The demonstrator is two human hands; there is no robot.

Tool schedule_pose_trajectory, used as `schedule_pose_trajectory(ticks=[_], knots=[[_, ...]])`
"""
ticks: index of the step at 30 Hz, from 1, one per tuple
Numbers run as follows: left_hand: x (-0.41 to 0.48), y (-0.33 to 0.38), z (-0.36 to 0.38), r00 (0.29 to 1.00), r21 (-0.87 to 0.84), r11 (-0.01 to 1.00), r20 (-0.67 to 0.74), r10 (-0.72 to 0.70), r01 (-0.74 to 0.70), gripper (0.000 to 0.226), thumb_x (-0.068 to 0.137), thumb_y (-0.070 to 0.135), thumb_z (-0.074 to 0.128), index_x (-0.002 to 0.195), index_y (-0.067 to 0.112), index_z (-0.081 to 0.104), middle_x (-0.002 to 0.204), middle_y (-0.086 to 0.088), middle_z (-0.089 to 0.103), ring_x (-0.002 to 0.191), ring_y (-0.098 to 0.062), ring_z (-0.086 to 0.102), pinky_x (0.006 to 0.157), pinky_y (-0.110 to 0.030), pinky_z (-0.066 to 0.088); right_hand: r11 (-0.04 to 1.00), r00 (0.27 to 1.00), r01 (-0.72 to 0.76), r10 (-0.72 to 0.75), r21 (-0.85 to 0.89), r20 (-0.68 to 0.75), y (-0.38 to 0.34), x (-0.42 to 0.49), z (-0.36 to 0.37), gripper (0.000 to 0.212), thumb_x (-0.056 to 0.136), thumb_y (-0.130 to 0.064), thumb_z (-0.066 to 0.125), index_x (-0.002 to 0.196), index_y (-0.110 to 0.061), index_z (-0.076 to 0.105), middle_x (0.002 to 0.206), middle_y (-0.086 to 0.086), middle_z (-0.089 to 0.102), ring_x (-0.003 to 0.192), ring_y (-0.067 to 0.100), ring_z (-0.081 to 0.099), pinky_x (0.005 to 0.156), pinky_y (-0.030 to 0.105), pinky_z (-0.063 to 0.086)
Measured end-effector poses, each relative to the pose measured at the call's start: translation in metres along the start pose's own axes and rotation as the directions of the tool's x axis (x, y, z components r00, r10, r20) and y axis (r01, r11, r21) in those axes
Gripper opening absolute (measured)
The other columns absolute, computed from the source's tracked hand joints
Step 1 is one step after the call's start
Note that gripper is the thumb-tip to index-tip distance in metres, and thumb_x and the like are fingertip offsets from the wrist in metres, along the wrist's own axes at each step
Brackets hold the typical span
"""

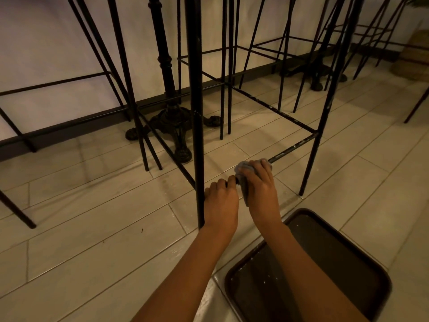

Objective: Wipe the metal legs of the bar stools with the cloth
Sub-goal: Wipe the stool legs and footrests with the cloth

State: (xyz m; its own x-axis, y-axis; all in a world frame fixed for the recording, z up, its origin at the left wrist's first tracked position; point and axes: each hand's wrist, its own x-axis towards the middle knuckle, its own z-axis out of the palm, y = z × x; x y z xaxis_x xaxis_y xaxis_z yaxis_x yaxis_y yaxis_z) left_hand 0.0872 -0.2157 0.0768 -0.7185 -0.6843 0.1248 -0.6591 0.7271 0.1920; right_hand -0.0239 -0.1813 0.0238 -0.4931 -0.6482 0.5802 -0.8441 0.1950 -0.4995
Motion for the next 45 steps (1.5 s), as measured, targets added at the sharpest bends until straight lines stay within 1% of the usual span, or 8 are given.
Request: schedule_pose_trajectory(ticks=[6,11,16,23,32,38,42,45], knots=[[0.0,0.0,-0.001,1.0,0.001,1.0,0.015,-0.011,0.011,0.054,0.092,0.003,0.043,0.142,0.01,0.024,0.13,-0.014,0.048,0.117,-0.027,0.046,0.098,-0.037,0.037,0.999,0.996,0.036,-0.033,0.04,-0.086,0.027,0.018,0.005,0.014,0.09,-0.015,0.058,0.1,-0.013,0.066,0.106,0.008,0.065,0.106,0.028,0.057,0.093,0.051,0.041],[0.001,0.002,-0.002,1.0,0.004,1.0,0.026,-0.018,0.018,0.054,0.092,0.005,0.045,0.141,0.01,0.025,0.129,-0.012,0.049,0.115,-0.026,0.048,0.097,-0.037,0.039,0.997,0.999,-0.036,0.038,0.07,-0.033,0.017,0.01,0.015,0.02,0.088,-0.012,0.055,0.105,-0.021,0.061,0.11,0.016,0.062,0.113,0.038,0.05,0.096,0.055,0.037],[0.005,0.005,-0.009,0.997,0.042,0.999,0.079,-0.002,-0.001,0.052,0.091,0.006,0.047,0.139,0.007,0.028,0.132,-0.012,0.049,0.12,-0.028,0.045,0.097,-0.038,0.04,1.0,0.999,-0.01,0.01,0.011,0.048,0.03,0.007,0.011,0.021,0.09,-0.014,0.06,0.11,-0.015,0.064,0.123,0.01,0.057,0.123,0.037,0.044,0.1,0.045,0.038],[0.022,0.013,-0.007,0.987,-0.058,0.991,0.093,0.129,-0.124,0.063,0.089,-0.002,0.047,0.144,0.004,0.018,0.138,-0.012,0.043,0.123,-0.024,0.04,0.098,-0.031,0.039,0.997,0.997,-0.068,0.069,-0.02,0.029,0.044,0.023,0.001,0.018,0.088,-0.016,0.06,0.105,-0.015,0.066,0.118,0.009,0.058,0.12,0.035,0.046,0.096,0.043,0.04],[0.031,0.018,0.002,0.989,-0.12,0.983,0.012,0.145,-0.142,0.05,0.091,0.003,0.048,0.137,0.01,0.032,0.131,-0.008,0.047,0.119,-0.02,0.043,0.094,-0.027,0.04,0.998,0.998,-0.046,0.048,-0.041,0.036,0.029,0.017,-0.014,0.028,0.082,-0.011,0.068,0.11,-0.012,0.066,0.123,0.012,0.056,0.125,0.034,0.042,0.103,0.031,0.035],[0.033,0.016,0.007,0.988,-0.108,0.982,0.005,0.156,-0.155,0.063,0.091,-0.001,0.046,0.146,0.01,0.016,0.137,-0.009,0.043,0.121,-0.021,0.041,0.094,-0.027,0.04,0.988,0.988,-0.152,0.152,-0.022,0.007,0.044,0.032,-0.017,0.023,0.087,-0.013,0.056,0.109,-0.013,0.064,0.12,0.017,0.057,0.12,0.035,0.047,0.099,0.054,0.041],[0.035,0.016,0.009,0.985,-0.132,0.976,-0.002,0.174,-0.173,0.069,0.091,-0.001,0.045,0.148,0.019,0.011,0.131,-0.007,0.047,0.113,-0.02,0.044,0.084,-0.026,0.041,0.987,0.987,-0.147,0.143,-0.065,-0.073,0.027,0.025,-0.022,0.022,0.08,-0.003,0.067,0.101,-0.007,0.069,0.116,0.016,0.059,0.117,0.034,0.049,0.105,0.036,0.038],[0.035,0.016,0.01,0.984,-0.143,0.974,-0.005,0.176,-0.175,0.066,0.093,0.003,0.043,0.148,0.022,0.012,0.129,-0.006,0.048,0.113,-0.019,0.045,0.085,-0.026,0.042,0.99,0.984,-0.135,0.13,-0.029,-0.123,0.019,0.021,-0.019,0.028,0.075,0.001,0.071,0.103,-0.004,0.069,0.119,0.019,0.058,0.119,0.036,0.049,0.111,0.015,0.022]])
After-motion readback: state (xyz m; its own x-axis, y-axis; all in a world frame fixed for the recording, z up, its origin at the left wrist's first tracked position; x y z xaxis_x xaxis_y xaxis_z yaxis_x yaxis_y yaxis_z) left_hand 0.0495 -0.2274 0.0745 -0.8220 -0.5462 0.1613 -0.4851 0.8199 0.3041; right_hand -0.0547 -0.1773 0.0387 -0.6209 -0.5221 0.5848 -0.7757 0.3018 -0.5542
